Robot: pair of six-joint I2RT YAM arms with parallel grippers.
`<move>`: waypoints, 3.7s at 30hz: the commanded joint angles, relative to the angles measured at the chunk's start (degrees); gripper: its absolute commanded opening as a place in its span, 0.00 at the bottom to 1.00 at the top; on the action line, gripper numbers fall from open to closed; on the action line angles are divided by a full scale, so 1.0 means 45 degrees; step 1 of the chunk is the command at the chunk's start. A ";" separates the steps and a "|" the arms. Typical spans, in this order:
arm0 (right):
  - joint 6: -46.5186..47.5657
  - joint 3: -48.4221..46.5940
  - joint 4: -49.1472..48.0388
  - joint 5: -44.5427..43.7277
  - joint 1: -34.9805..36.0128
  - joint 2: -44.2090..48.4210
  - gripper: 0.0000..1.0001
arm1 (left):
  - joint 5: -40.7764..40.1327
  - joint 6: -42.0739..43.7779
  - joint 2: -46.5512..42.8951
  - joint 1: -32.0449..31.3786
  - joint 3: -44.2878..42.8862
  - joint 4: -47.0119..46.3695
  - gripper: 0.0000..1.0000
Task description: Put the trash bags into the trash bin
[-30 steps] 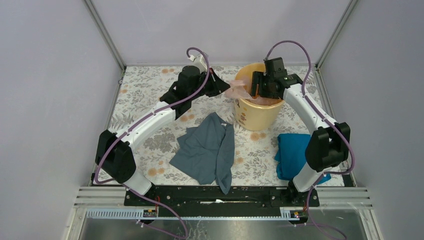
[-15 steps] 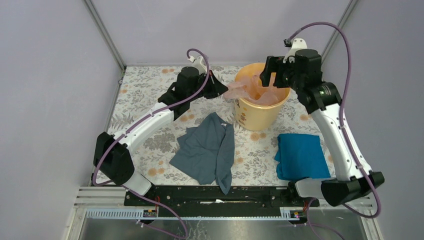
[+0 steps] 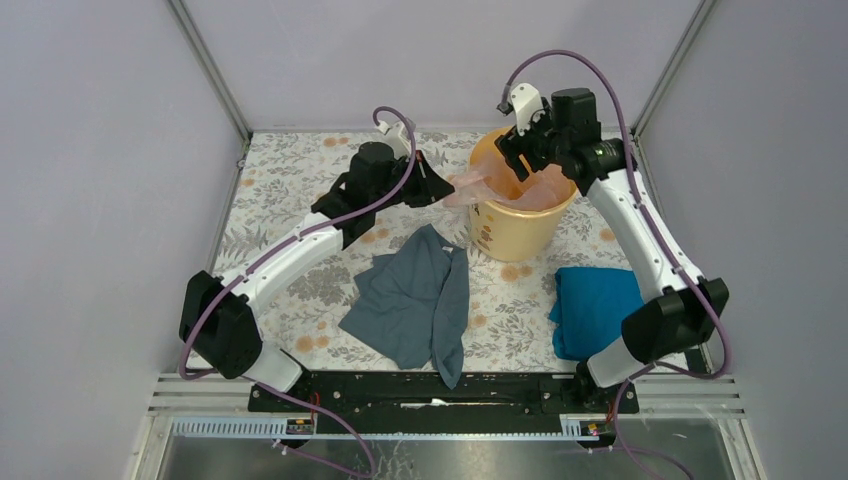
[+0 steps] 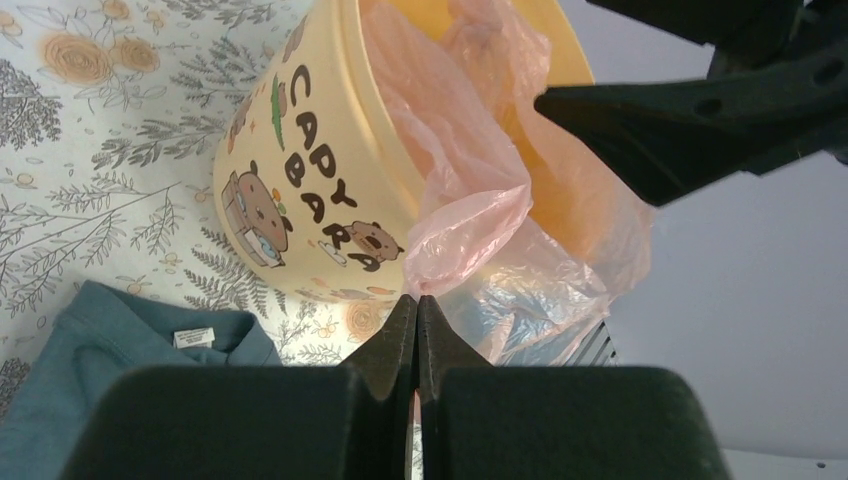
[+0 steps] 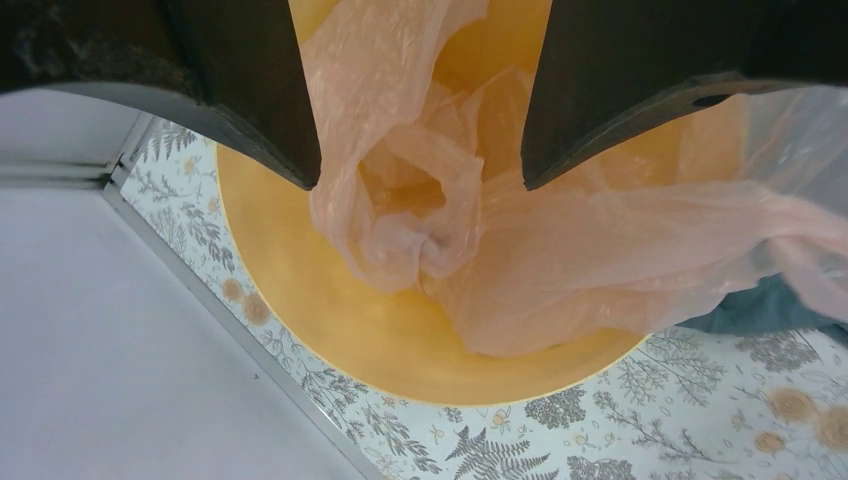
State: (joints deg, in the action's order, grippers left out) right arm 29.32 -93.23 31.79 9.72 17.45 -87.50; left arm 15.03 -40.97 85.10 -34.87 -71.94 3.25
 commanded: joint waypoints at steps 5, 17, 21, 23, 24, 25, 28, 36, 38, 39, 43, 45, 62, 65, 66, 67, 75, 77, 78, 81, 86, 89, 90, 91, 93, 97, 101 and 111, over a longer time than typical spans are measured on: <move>0.1485 -0.1497 0.0385 0.0980 0.0102 -0.1306 0.72 | 0.0360 -0.0189 -0.0509 -0.0043 0.0253 -0.0676 0.00; 0.0108 -0.1265 -0.1129 -0.0129 0.0079 -0.2192 0.48 | 0.0562 -0.0563 -0.0561 -0.0043 0.0351 -0.1076 0.00; -0.1050 -0.2053 -0.0662 -0.0944 0.0081 -0.2547 0.01 | 0.0423 -0.0485 -0.0626 -0.0043 0.0329 -0.0917 0.00; -0.1959 -0.2278 -0.0687 -0.1748 0.0080 -0.2246 0.00 | 0.0333 -0.0387 -0.0663 -0.0041 0.0273 -0.0799 0.00; -0.2308 -0.2237 -0.0816 -0.2032 0.0083 -0.2066 0.00 | 0.0259 -0.0285 -0.0668 -0.0043 0.0217 -0.0751 0.00; -0.2721 -0.2112 -0.1066 -0.2629 0.0071 -0.1740 0.00 | 0.0160 -0.0162 -0.0654 -0.0043 0.0168 -0.0742 0.00; -0.3868 -0.1225 -0.2425 -0.4603 0.0086 -0.0355 0.00 | -0.0167 0.0170 -0.0592 -0.0043 -0.0054 -0.0116 0.00; -0.5061 0.0208 -0.3608 -1.0947 -0.0231 0.1312 0.00 | -0.0789 0.0740 -0.0551 -0.0022 -0.0261 0.0334 0.00; -0.5165 0.0321 -0.3726 -1.1967 -0.0264 0.1706 0.00 | -0.1056 0.1027 -0.0590 0.0012 -0.0399 0.0676 0.00; -0.5160 0.0468 -0.3871 -1.2289 -0.0267 0.1969 0.00 | -0.1164 0.1202 -0.0632 0.0029 -0.0448 0.0835 0.00; -0.4912 0.1203 -0.4624 -1.2409 -0.0271 0.3033 0.00 | -0.1194 0.1391 -0.0776 0.0230 -0.0453 0.1082 0.00; -0.4901 0.1379 -0.4422 -1.2561 -0.0274 0.3273 0.00 | -0.1113 0.1341 -0.0815 0.0330 -0.0407 0.1122 0.00; -1.0106 0.5678 0.0524 -0.9717 -0.1247 0.6907 0.00 | 0.1344 0.0158 -0.1033 0.0774 0.1325 -0.0119 0.00; -1.0944 0.6806 0.0045 -1.1633 -0.1228 0.8067 0.00 | 0.1629 0.0049 -0.1131 0.0777 0.1716 -0.0162 0.00; -1.1784 0.7058 0.0133 -1.1922 -0.1233 0.8311 0.00 | 0.1740 -0.0040 -0.1188 0.0782 0.1828 -0.0217 0.00; -1.2257 0.7348 0.0048 -1.1700 -0.1231 0.8469 0.00 | 0.1846 -0.0112 -0.1268 0.0777 0.1988 -0.0329 0.00; -1.4787 0.8763 -0.0030 -1.2956 -0.1242 0.7536 0.00 | 0.1003 0.0042 -0.0937 0.0796 0.2801 -0.0392 0.00; -1.5111 0.9135 -0.0238 -1.3072 -0.1242 0.7548 0.00 | 0.1184 -0.0099 -0.0805 0.0806 0.3060 -0.0646 0.00; -1.5371 0.9285 -0.0247 -1.3096 -0.1256 0.7551 0.00 | 0.1208 -0.0227 -0.0764 0.0798 0.3207 -0.0853 0.00; -1.5656 0.9461 -0.0256 -1.3388 -0.1261 0.7443 0.00 | 0.1107 -0.0305 -0.0571 0.0798 0.3304 -0.1212 0.00; -1.4459 0.9717 -0.1541 -1.4094 -0.1296 0.6843 0.02 | 0.0371 0.0134 -0.0069 0.0834 0.3076 -0.1185 0.00; -1.3642 0.9798 -0.2938 -1.4291 -0.1356 0.6073 0.02 | -0.0722 0.0475 0.0445 0.0836 0.2676 -0.1282 0.00; -1.3437 0.9790 -0.3370 -1.4271 -0.1427 0.5748 0.02 | -0.1152 0.0553 0.0610 0.0835 0.2551 -0.1285 0.00; -1.3262 0.9706 -0.3651 -1.4130 -0.1487 0.5402 0.03 | -0.1459 0.0577 0.0768 0.0835 0.2467 -0.1385 0.00; -1.3104 0.9312 -0.3693 -1.3517 -0.1761 0.4783 0.03 | -0.2008 0.0607 0.1011 0.0862 0.2299 -0.1643 0.00; -1.1823 0.8710 -0.4026 -1.2123 -0.2132 0.4446 0.03 | -0.1783 0.0501 0.1508 0.0977 0.1673 -0.1901 0.00; -1.0123 0.9232 -0.5546 -1.1193 -0.2596 0.5001 0.08 | -0.2174 0.0552 0.1701 0.1001 0.1168 -0.1852 0.00; -0.9048 0.7422 -0.2958 -0.4994 -0.3179 0.7158 0.53 | -0.1273 0.0980 0.0764 0.1052 0.0239 -0.0163 0.20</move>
State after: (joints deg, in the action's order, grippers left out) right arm -14.09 -52.99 10.76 -24.99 3.01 -59.22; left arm 7.42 -38.28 93.73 -30.41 -69.78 -0.30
